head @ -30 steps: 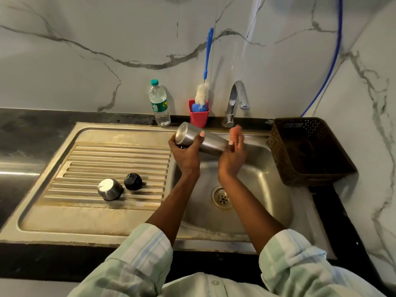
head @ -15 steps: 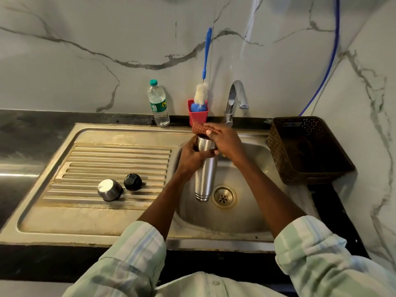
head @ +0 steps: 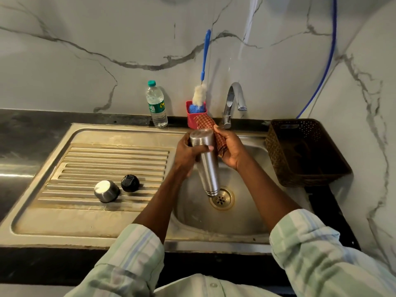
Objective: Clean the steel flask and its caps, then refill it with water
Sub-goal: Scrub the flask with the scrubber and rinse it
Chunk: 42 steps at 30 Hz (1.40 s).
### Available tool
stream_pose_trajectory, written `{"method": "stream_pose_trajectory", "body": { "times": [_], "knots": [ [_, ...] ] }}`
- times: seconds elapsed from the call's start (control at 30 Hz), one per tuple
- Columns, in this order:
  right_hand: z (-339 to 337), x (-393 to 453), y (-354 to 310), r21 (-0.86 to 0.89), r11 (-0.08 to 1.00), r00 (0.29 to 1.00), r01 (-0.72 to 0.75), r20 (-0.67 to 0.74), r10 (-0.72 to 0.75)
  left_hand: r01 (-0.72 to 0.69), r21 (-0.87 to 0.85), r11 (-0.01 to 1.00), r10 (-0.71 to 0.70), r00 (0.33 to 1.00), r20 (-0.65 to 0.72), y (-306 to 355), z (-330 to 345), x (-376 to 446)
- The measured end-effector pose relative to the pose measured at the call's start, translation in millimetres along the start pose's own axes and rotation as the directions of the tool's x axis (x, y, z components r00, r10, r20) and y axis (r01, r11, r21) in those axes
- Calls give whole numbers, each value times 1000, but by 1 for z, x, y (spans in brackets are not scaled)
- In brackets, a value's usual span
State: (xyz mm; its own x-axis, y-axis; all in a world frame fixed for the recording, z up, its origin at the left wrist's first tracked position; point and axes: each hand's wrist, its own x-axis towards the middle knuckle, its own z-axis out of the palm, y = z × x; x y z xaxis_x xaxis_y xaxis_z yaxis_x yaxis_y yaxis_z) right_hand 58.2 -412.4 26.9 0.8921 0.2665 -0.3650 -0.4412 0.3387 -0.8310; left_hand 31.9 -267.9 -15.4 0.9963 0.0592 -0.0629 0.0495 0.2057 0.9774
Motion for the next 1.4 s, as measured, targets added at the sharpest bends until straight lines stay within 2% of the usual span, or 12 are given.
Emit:
{"method": "stream_pose_trajectory", "body": {
  "times": [0.2,0.3,0.33,0.43,0.53,0.6,0.67,0.73,0.8,0.97,1.23,1.4],
  "knots": [
    [-11,5,18,35,997,998,-65,27,64,93,-335,938,-128,988,-84,7,-2,-3],
    [-24,1,32,-129,969,975,-210,41,217,73,-468,881,-175,968,-178,14,-10,2],
    [-29,-2,39,-114,953,955,-282,61,290,53,-511,858,-188,958,-217,18,-13,6],
    [-32,-15,61,219,905,925,-364,196,325,-52,-606,794,-164,941,-295,31,-26,17],
    [-22,-8,72,572,785,970,-238,98,223,-177,-651,738,-119,916,-383,37,-32,23],
    [-12,3,70,682,711,971,-169,-6,237,-217,-615,758,-98,894,-437,33,-33,24],
    [-4,14,62,726,677,956,-117,-103,276,-208,-468,859,-46,879,-475,23,-32,21],
    [3,23,50,716,694,944,-74,-173,279,-175,-224,959,42,866,-498,10,-30,16],
    [10,27,40,662,748,946,-58,-203,253,-172,-91,981,102,853,-511,4,-32,12],
    [24,16,32,538,839,971,-77,-151,185,-193,-30,981,154,856,-493,9,-43,10],
    [39,17,64,405,902,983,-149,-39,180,-319,105,942,327,803,-498,60,-70,13],
    [47,18,73,284,944,986,-165,20,166,-301,40,953,261,744,-615,71,-87,7]
  ]
}}
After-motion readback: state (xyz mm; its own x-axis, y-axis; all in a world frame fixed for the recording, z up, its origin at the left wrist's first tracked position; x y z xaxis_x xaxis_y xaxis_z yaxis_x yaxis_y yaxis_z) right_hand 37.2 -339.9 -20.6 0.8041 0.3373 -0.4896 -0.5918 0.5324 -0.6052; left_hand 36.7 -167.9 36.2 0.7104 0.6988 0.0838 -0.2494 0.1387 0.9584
